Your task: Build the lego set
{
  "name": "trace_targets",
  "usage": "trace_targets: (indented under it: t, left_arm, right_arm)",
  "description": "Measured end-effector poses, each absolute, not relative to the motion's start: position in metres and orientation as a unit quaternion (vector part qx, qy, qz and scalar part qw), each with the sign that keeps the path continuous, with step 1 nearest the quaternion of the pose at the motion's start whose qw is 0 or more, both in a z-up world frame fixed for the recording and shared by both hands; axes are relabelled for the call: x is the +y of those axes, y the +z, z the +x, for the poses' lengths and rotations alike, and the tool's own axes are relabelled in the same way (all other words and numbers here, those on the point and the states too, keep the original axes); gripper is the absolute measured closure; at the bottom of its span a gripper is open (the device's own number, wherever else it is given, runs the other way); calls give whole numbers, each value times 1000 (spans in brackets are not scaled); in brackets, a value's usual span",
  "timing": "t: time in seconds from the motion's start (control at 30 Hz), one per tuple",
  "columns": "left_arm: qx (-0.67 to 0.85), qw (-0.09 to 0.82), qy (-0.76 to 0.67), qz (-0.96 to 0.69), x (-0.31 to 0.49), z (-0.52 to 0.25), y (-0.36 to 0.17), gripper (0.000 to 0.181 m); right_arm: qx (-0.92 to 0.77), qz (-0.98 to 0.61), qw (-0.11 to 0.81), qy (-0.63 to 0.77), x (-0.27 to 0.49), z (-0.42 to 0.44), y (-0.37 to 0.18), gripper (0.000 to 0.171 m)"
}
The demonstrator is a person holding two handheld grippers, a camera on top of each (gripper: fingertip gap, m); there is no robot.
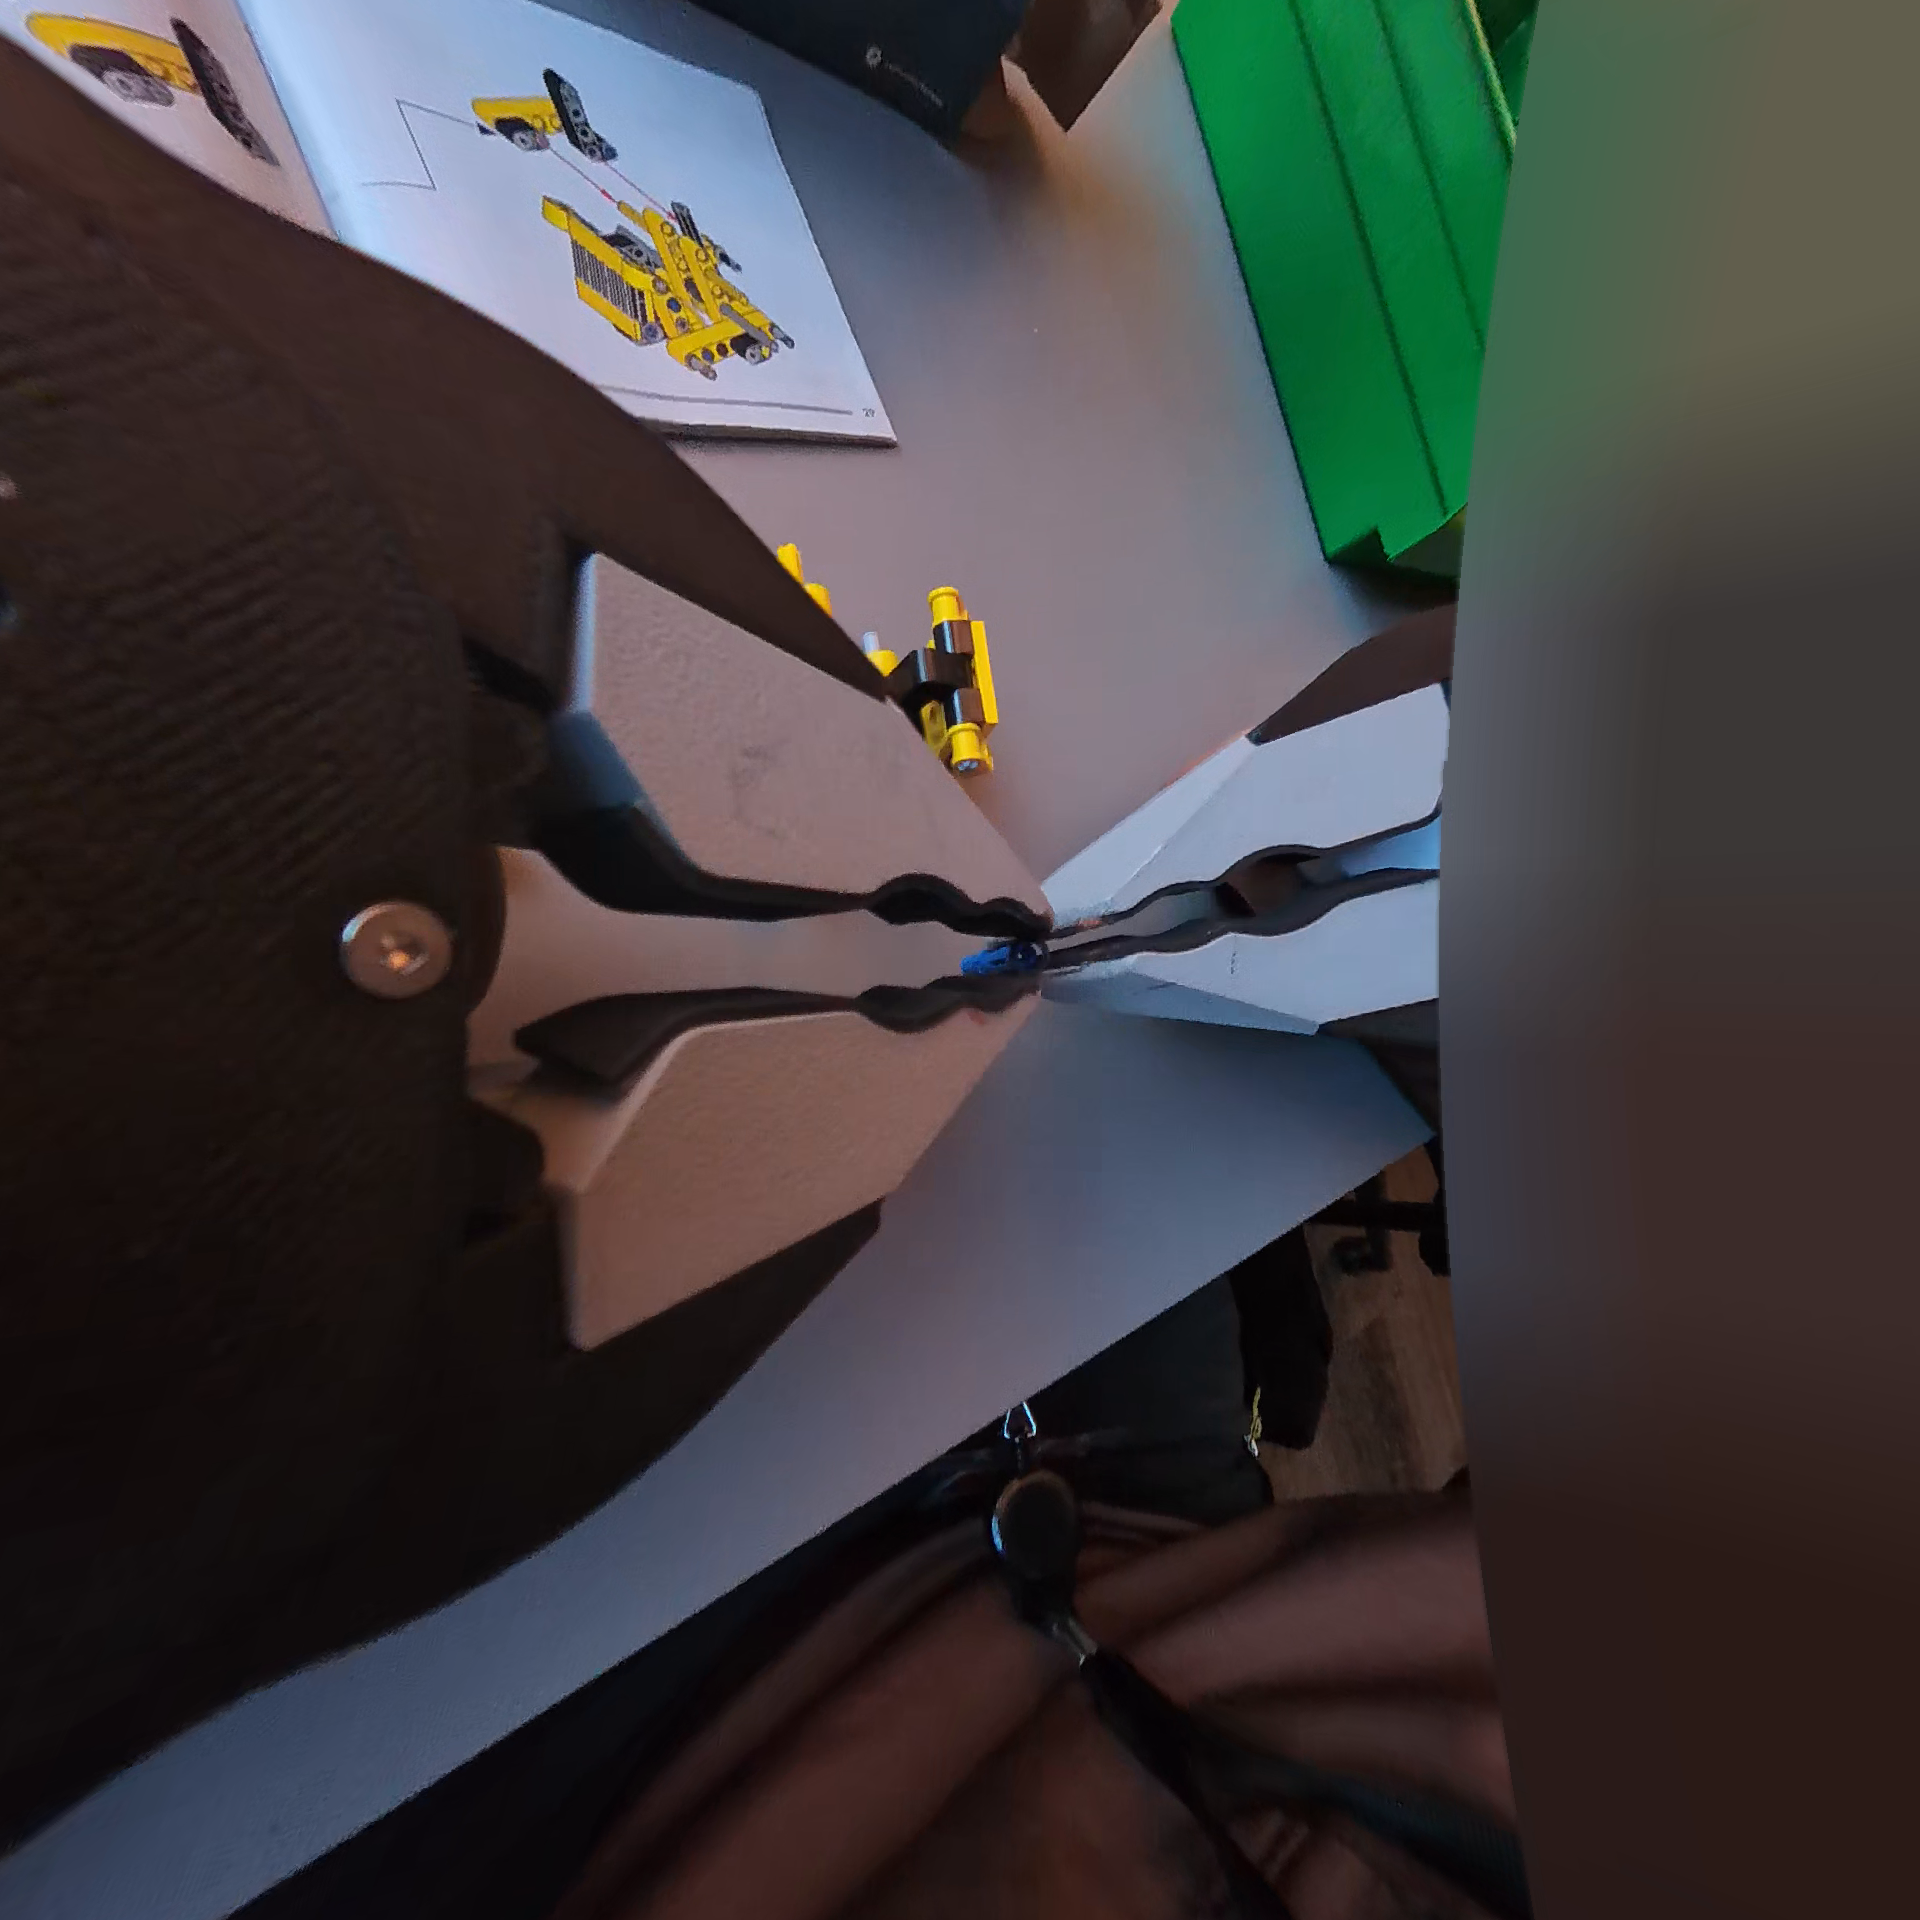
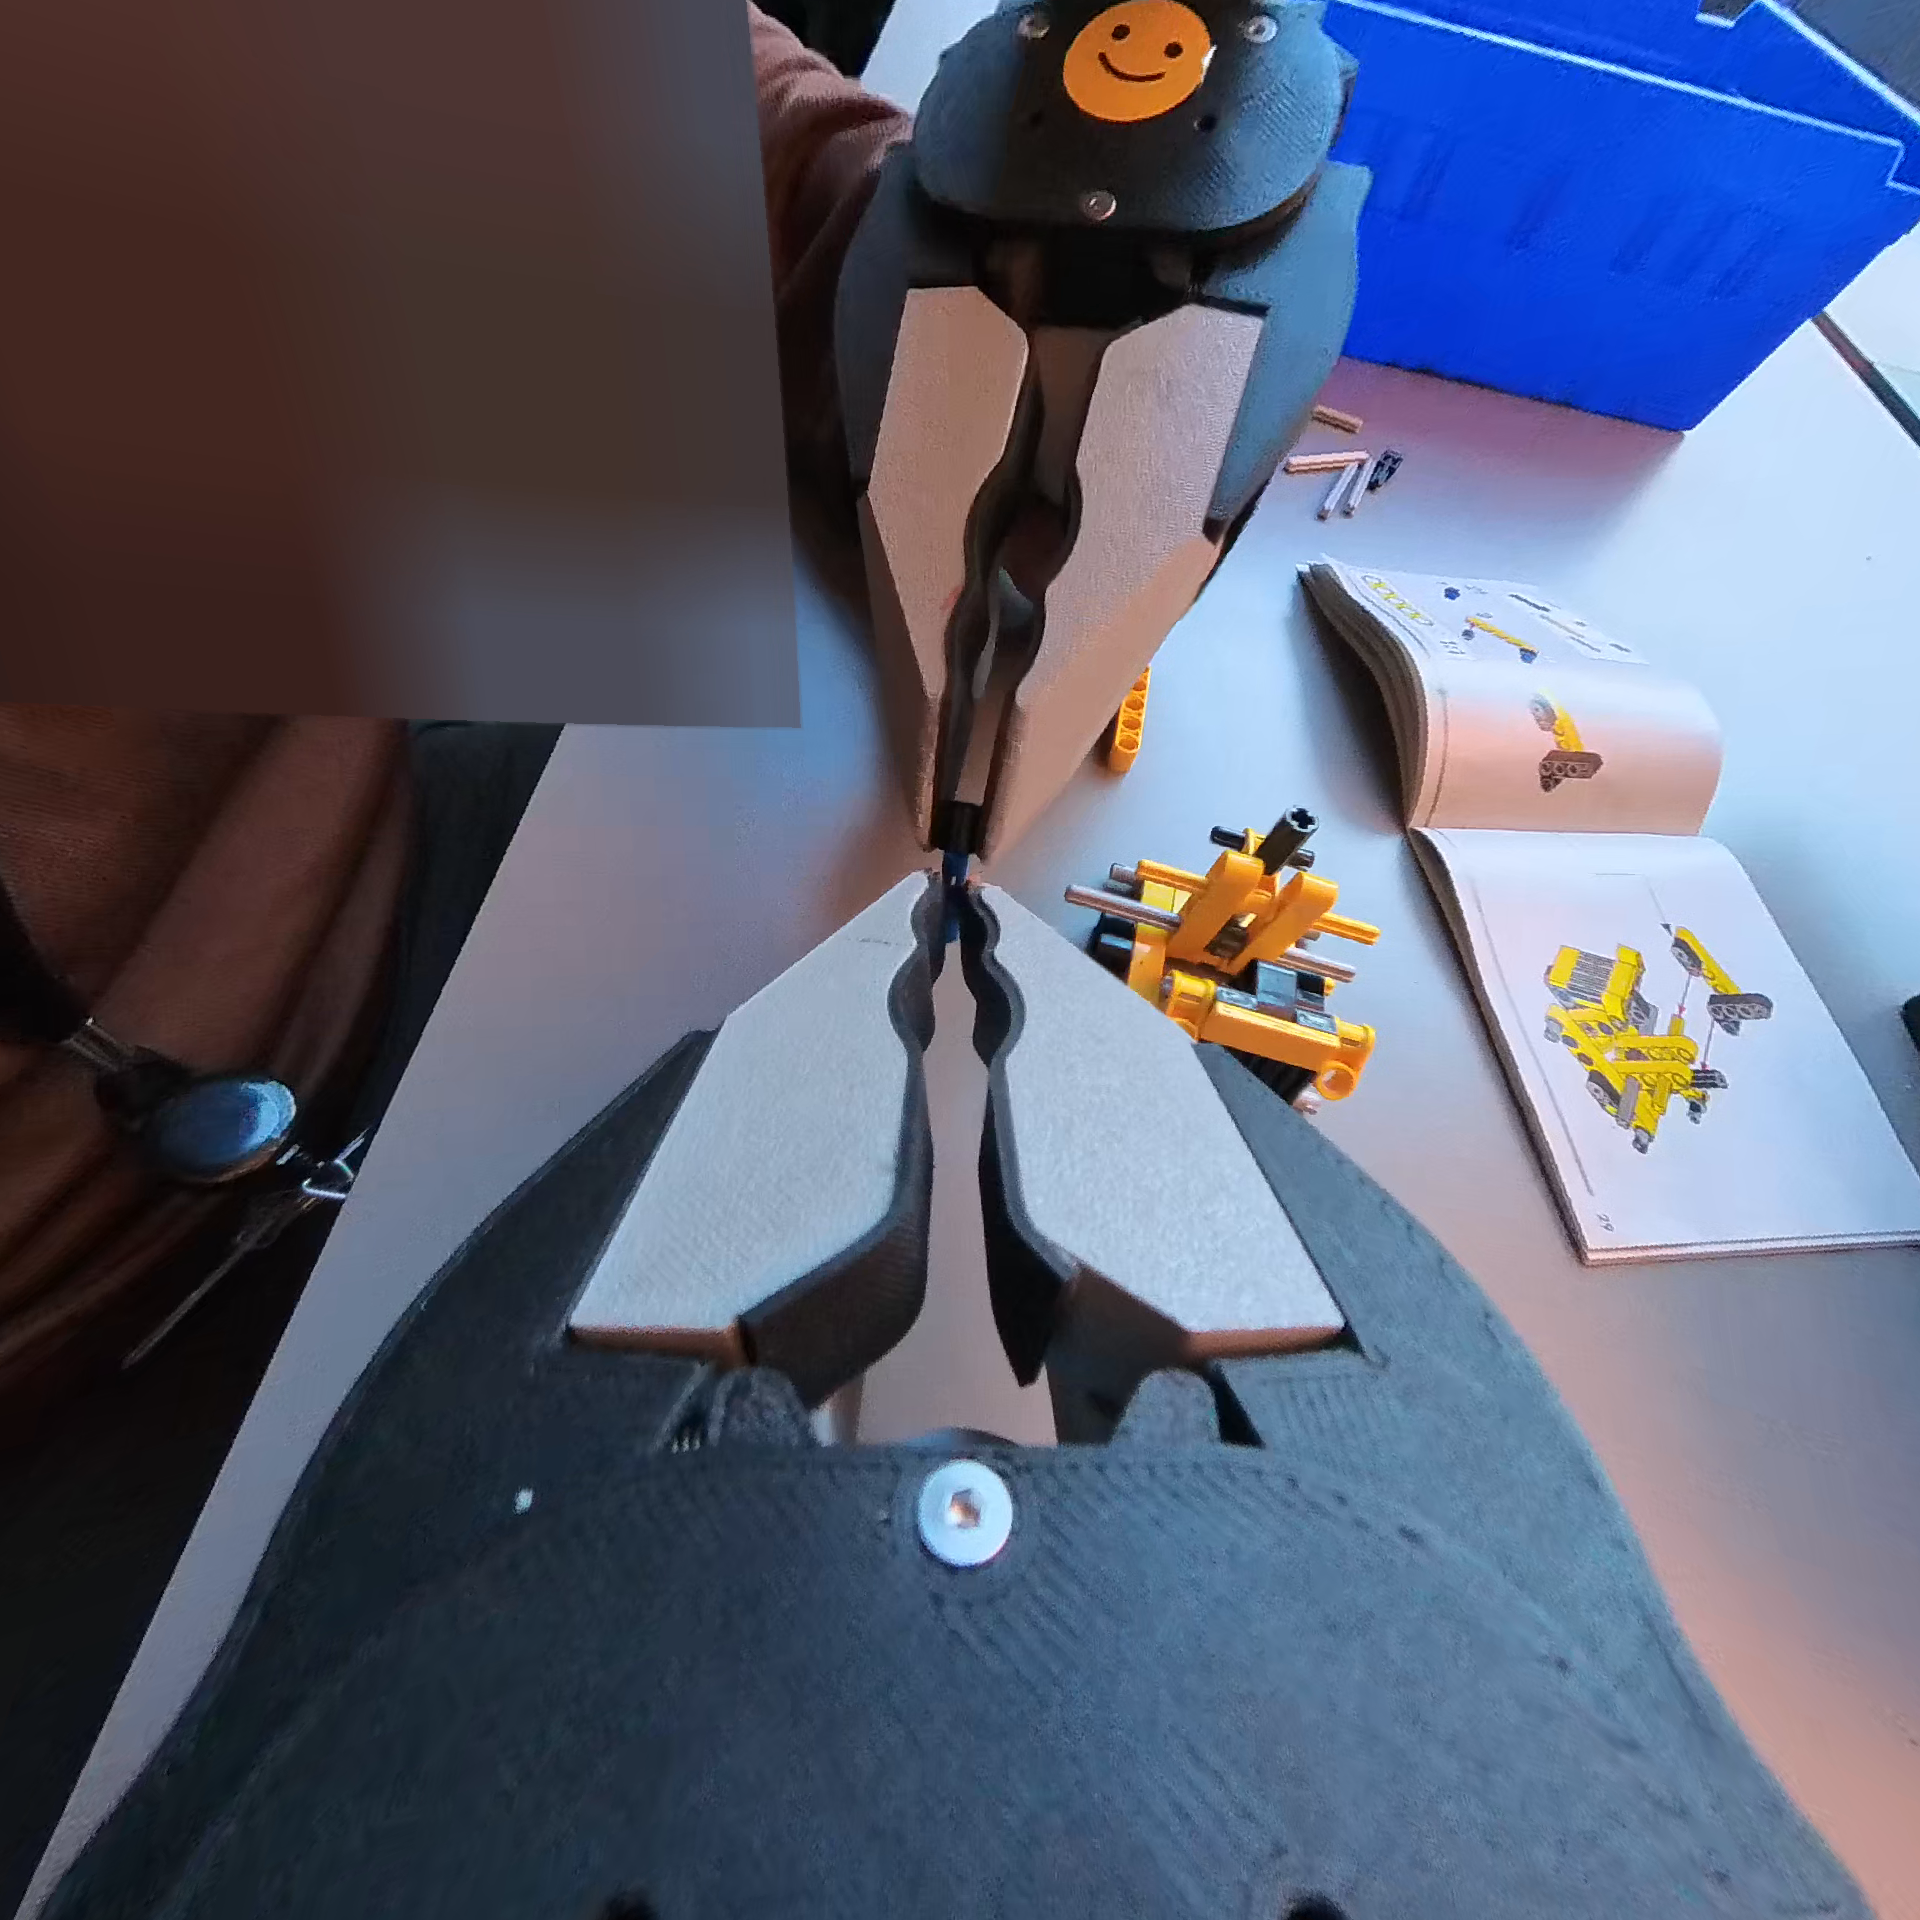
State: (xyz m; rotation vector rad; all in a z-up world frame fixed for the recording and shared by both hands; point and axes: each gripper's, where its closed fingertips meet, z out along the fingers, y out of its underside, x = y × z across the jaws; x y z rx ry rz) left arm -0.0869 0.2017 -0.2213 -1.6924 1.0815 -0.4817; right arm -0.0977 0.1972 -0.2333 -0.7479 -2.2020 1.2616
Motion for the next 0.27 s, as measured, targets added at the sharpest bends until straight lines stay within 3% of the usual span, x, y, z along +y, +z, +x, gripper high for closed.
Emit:
trace_targets:
  t: [0.27]
  left_arm:
    - [461, 433, -186, -752, 197, -89, -248, 176]
  right_arm:
    - [-851, -279, 209, 392, 193, -98, -261, 171]
